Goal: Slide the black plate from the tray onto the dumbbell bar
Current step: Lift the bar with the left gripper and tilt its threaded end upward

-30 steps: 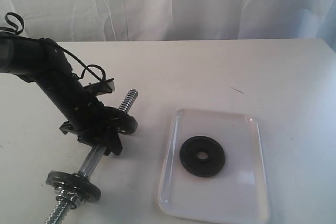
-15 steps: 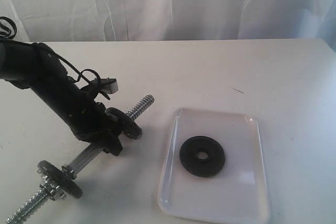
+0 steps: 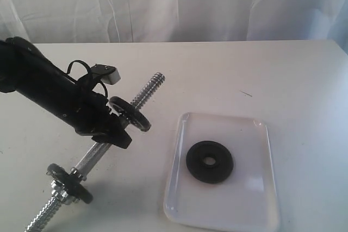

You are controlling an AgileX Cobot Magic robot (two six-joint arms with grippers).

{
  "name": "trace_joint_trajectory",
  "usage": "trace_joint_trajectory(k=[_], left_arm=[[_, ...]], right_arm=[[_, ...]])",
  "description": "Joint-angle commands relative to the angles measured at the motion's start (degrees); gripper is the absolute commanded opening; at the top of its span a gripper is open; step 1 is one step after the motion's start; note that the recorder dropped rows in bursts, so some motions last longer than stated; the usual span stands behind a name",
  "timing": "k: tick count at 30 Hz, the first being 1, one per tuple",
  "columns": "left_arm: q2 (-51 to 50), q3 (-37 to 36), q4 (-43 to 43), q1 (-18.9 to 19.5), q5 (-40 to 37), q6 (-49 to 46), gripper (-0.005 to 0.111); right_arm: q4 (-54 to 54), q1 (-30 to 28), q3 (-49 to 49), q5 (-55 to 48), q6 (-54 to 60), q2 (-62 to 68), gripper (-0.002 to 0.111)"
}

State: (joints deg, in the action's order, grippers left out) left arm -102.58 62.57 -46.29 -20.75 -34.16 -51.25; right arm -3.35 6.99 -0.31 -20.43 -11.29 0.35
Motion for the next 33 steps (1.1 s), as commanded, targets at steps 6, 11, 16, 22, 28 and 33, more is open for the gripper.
trace_joint_trajectory(k=[6, 11, 16, 22, 28, 33], left_arm=[[6.39, -0.02, -5.32, 0.01, -6.35, -0.64, 0.0], [8.21, -3.32, -5.63, 0.01, -6.71, -3.19, 0.0], [9.91, -4.54, -8.95, 0.01, -8.39, -7.29, 0.0], [11.16, -4.81, -10.59, 0.01, -11.66, -9.5, 0.0], [11.27, -4.81, -10.59, 0.01, -15.65, -11.53, 0.0], [11.27, -4.85, -11.24, 0.01, -16.07, -12.59, 0.0]], right_arm=[[-0.04, -0.35, 0.31, 0.9, -0.13, -0.35, 0.0], [-0.04, -0.35, 0.31, 0.9, -0.13, -0.35, 0.0], [-0.04, -0.35, 0.31, 0.9, -0.13, -0.35, 0.0], [-4.31, -0.35, 0.31, 0.9, 0.13, -0.35, 0.0], [-8.69, -0.35, 0.31, 0.9, 0.13, -0.35, 0.0], [-8.69, -0.35, 0.31, 0.9, 0.13, -0.35, 0.0]])
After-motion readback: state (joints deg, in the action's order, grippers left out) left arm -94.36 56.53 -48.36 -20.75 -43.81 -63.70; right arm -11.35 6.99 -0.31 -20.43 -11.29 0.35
